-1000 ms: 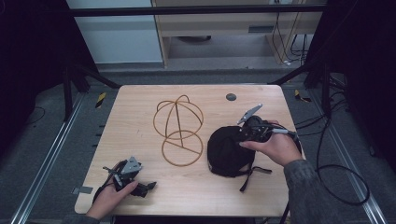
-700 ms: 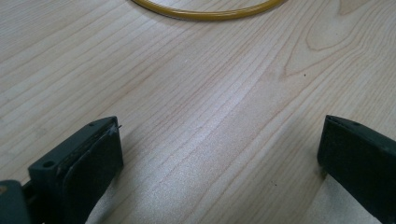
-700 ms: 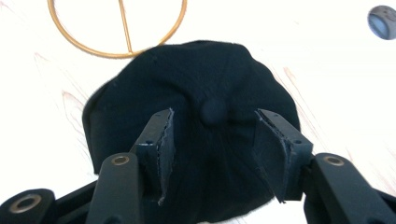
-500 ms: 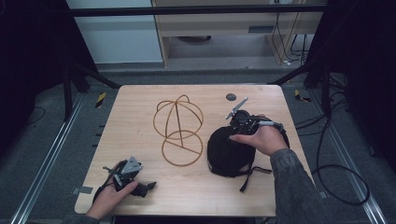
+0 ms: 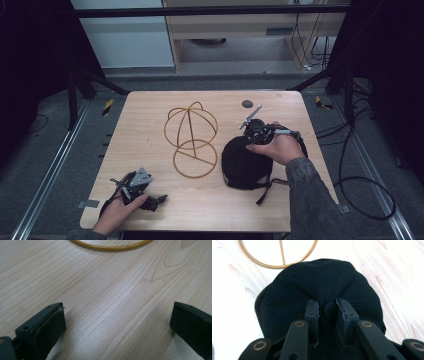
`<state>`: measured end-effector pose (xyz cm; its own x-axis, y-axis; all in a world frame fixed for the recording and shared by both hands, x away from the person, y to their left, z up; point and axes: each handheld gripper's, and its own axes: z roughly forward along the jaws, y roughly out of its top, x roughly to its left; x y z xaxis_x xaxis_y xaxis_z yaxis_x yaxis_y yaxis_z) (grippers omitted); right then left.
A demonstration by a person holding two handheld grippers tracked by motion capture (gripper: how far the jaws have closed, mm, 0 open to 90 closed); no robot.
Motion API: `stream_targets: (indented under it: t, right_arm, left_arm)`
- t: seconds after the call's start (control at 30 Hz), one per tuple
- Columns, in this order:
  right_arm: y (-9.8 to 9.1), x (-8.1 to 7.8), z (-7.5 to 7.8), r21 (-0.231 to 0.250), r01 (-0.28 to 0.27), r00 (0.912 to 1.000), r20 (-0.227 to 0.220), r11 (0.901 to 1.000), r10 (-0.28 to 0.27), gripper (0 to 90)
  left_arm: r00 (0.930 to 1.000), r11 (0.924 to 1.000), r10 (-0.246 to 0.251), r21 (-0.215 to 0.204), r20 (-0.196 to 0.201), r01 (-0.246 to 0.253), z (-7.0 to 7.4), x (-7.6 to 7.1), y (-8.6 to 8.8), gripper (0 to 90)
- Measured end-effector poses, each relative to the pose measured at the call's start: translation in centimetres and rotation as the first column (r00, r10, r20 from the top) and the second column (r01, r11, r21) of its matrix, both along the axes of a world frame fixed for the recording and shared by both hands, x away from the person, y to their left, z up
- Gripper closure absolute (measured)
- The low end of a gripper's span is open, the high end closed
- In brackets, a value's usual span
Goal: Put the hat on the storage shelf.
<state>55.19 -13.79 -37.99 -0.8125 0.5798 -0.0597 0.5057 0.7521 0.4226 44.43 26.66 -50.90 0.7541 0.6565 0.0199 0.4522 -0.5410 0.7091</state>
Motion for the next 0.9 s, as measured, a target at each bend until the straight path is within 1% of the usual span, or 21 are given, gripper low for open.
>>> stream_targets:
  t: [0.07, 0.1, 0.2, 0.3, 0.33, 0.43, 0.47, 0.5, 0.53, 0.57, 0.6, 0.63, 0.67, 0.7, 0.8, 0.9]
  right_arm:
    - [-0.2, -0.3, 0.3, 0.008, -0.002, 1.0000, 0.010, 1.0000, 0.002, 73.3]
    - [-0.5, -0.6, 0.8, 0.031, 0.006, 0.9997, 0.024, 0.9995, -0.007, 73.4]
    - [-1.1, -1.2, 1.7, 0.070, 0.016, 0.9982, 0.056, 0.9974, -0.020, 73.5]
    - [-1.9, -1.9, 2.7, 0.115, 0.014, 0.9958, 0.089, 0.9933, -0.024, 73.5]
    - [-2.2, -2.1, 2.9, 0.131, 0.022, 0.9948, 0.095, 0.9911, -0.035, 73.5]
    - [-3.0, -2.8, 3.6, 0.162, 0.032, 0.9911, 0.122, 0.9862, -0.052, 73.6]
    - [-3.3, -3.0, 3.9, 0.165, 0.035, 0.9893, 0.134, 0.9856, -0.058, 73.6]
    - [-3.3, -3.0, 3.9, 0.165, 0.035, 0.9893, 0.134, 0.9856, -0.058, 73.6]
    - [-3.6, -3.2, 4.2, 0.182, 0.043, 0.9870, 0.145, 0.9824, -0.070, 73.6]
    - [-4.2, -3.7, 4.8, 0.205, 0.058, 0.9823, 0.163, 0.9771, -0.093, 73.7]
    - [-4.4, -3.9, 5.0, 0.217, 0.059, 0.9800, 0.173, 0.9743, -0.098, 73.7]
    - [-4.4, -3.9, 5.0, 0.217, 0.059, 0.9800, 0.173, 0.9743, -0.098, 73.7]
    - [-4.6, -4.0, 5.2, 0.220, 0.063, 0.9782, 0.180, 0.9735, -0.104, 73.7]
    - [-5.2, -4.4, 5.7, 0.249, 0.068, 0.9730, 0.198, 0.9661, -0.119, 73.8]
    - [-5.8, -4.7, 6.1, 0.262, 0.078, 0.9692, 0.206, 0.9619, -0.134, 73.9]
    - [-6.4, -5.2, 6.6, 0.284, 0.082, 0.9638, 0.221, 0.9553, -0.148, 74.0]
  left_arm:
    - [1.0000, 1.0000, 0.000, -0.001, -0.001, 0.000, 0.0, 0.0, 0.0, 0.0]
    - [1.0000, 1.0000, 0.000, -0.001, -0.001, 0.000, 0.0, 0.0, 0.0, 0.0]
    - [1.0000, 1.0000, 0.000, -0.001, -0.001, 0.000, 0.0, 0.0, 0.0, 0.0]
    - [1.0000, 1.0000, -0.003, 0.003, -0.002, 0.003, 0.0, 0.0, 0.0, 0.0]
    - [1.0000, 1.0000, -0.003, 0.004, -0.002, 0.003, 0.0, 0.0, 0.0, 0.0]
    - [1.0000, 1.0000, -0.003, 0.003, -0.002, 0.003, 0.0, 0.0, 0.0, 0.0]
    - [1.0000, 1.0000, -0.003, 0.003, -0.002, 0.003, 0.0, 0.0, 0.0, 0.0]
    - [1.0000, 1.0000, -0.003, 0.003, -0.002, 0.003, 0.0, 0.0, 0.0, 0.0]
    - [1.0000, 1.0000, -0.003, 0.003, -0.002, 0.003, 0.0, 0.0, 0.0, 0.0]
    - [1.0000, 1.0000, -0.003, 0.003, -0.002, 0.003, 0.0, 0.0, 0.0, 0.0]
    - [1.0000, 1.0000, -0.003, 0.003, -0.002, 0.003, 0.0, 0.0, 0.0, 0.0]
    - [1.0000, 1.0000, -0.003, 0.003, -0.002, 0.003, 0.0, 0.0, 0.0, 0.0]
    - [1.0000, 1.0000, -0.003, 0.003, -0.002, 0.003, 0.0, 0.0, 0.0, 0.0]
    - [1.0000, 1.0000, -0.003, 0.003, -0.002, 0.003, 0.0, 0.0, 0.0, 0.0]
    - [1.0000, 1.0000, -0.003, 0.004, -0.002, 0.003, 0.0, 0.0, 0.0, 0.0]
    - [1.0000, 1.0000, -0.003, 0.003, -0.002, 0.003, 0.0, 0.0, 0.0, 0.0]
